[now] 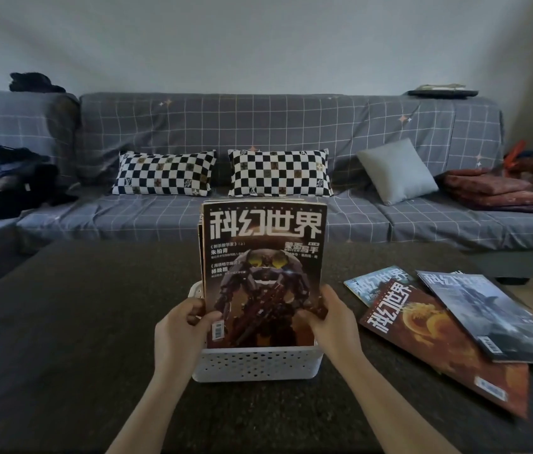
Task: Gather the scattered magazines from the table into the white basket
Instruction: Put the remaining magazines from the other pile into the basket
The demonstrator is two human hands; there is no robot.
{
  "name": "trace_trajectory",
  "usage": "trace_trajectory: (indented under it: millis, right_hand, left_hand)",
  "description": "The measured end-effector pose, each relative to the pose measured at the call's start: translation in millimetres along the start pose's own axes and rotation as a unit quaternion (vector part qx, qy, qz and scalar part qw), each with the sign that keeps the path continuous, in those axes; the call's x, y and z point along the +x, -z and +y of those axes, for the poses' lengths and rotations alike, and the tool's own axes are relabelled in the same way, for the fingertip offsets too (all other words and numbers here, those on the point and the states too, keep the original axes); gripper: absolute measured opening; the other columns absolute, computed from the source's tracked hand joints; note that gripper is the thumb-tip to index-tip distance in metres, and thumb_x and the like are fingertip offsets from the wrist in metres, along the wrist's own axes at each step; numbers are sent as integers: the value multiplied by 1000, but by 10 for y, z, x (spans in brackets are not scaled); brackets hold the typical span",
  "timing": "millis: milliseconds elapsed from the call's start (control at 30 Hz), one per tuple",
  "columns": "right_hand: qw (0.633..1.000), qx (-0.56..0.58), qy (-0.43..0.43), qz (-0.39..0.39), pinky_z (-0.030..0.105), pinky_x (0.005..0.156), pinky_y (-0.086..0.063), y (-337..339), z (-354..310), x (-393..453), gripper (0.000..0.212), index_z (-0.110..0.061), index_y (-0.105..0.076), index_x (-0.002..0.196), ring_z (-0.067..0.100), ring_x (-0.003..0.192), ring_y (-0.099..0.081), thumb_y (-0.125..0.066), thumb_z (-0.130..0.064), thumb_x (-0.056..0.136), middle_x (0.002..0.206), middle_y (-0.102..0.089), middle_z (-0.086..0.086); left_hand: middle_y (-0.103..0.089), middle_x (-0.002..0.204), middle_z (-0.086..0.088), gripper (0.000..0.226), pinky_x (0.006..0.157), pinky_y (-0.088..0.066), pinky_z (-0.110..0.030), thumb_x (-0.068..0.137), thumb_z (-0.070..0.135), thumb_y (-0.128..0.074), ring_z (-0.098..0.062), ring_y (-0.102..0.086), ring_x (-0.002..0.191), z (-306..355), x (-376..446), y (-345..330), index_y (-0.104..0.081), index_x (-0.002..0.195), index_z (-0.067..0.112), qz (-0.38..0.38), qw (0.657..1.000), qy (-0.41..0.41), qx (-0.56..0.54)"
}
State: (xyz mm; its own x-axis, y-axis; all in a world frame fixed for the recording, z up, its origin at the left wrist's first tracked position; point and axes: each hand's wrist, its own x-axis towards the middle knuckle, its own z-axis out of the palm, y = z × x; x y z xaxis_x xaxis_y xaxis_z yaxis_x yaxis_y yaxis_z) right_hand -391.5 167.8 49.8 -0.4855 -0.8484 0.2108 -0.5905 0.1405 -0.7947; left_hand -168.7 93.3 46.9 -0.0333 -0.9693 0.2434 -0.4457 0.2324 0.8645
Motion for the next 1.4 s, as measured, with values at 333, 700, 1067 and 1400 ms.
trace_trajectory:
  millis: [333, 700, 1067, 1400]
  right_hand:
    - [997, -74, 7, 27, 22, 70, -39, -88, 80, 1, 30, -22, -51, 113, 13, 94, -55, -63, -30, 87, 105, -60, 2]
    - [998, -21, 36, 44, 31, 97, -42, -139, 17, 13, 63, -24, -36, 139, 17, 121, -51, -66, -25, 84, 131, -54, -1]
    - [998, -41, 37, 36, 30, 86, -50, -178, 21, 19, 63, -22, -29, 145, 18, 105, -62, -58, -29, 89, 120, -64, -1]
    - [995, 62, 48, 69, 14, 84, -45, -99, 91, -172, 52, -25, -37, 139, 4, 113, -53, -57, -27, 91, 130, -55, -10]
  left_hand:
    - [-68, 68, 7, 17, 50, -45, -14, 81, 22, -75, 0, -66, 57, -31, 23, -40, -60, 73, 28, 16, 1000, -1, 9]
    - [-64, 76, 14, 27, 49, -39, -4, 89, 18, -65, 9, -54, 59, 12, 9, -10, -69, 116, 11, 68, 994, -62, 52]
    - [-74, 99, -2, 38, 52, -42, -3, 90, 23, -64, 9, -56, 66, -8, -24, -95, -62, 125, 10, 69, 997, -36, 25]
    - [-50, 97, 15, 14, 69, -43, -20, 88, 27, -63, -8, -55, 90, 132, -330, -179, -55, 100, 26, 127, 990, -16, -61]
